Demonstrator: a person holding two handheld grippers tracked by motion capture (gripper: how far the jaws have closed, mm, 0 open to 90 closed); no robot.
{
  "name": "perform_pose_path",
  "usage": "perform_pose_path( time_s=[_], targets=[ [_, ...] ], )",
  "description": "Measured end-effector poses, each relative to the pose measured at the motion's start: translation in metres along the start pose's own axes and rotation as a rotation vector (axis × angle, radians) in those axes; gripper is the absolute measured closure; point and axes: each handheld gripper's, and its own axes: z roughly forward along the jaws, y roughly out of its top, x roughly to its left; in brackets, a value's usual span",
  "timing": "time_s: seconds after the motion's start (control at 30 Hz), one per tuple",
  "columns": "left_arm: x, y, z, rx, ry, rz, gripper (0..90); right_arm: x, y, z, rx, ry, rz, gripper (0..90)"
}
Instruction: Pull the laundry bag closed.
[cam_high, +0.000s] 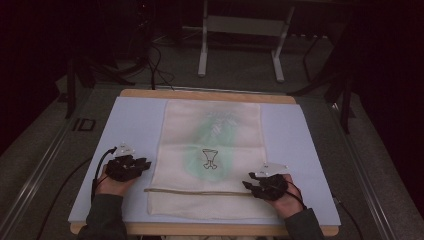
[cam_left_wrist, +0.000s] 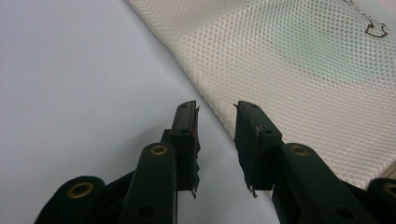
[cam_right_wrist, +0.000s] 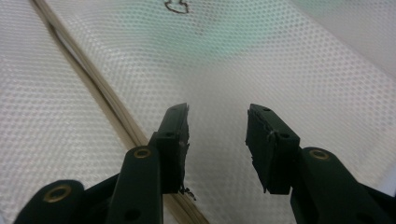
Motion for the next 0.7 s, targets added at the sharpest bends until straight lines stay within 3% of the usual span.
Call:
perform_pose_path(
  time_s=[0.7],
  targets=[
    [-0.005, 0.001, 0.001, -0.002, -0.024, 0.035, 69.3, 0.023, 0.026, 0.021, 0.008, 0.07, -0.079, 57.7]
  ],
)
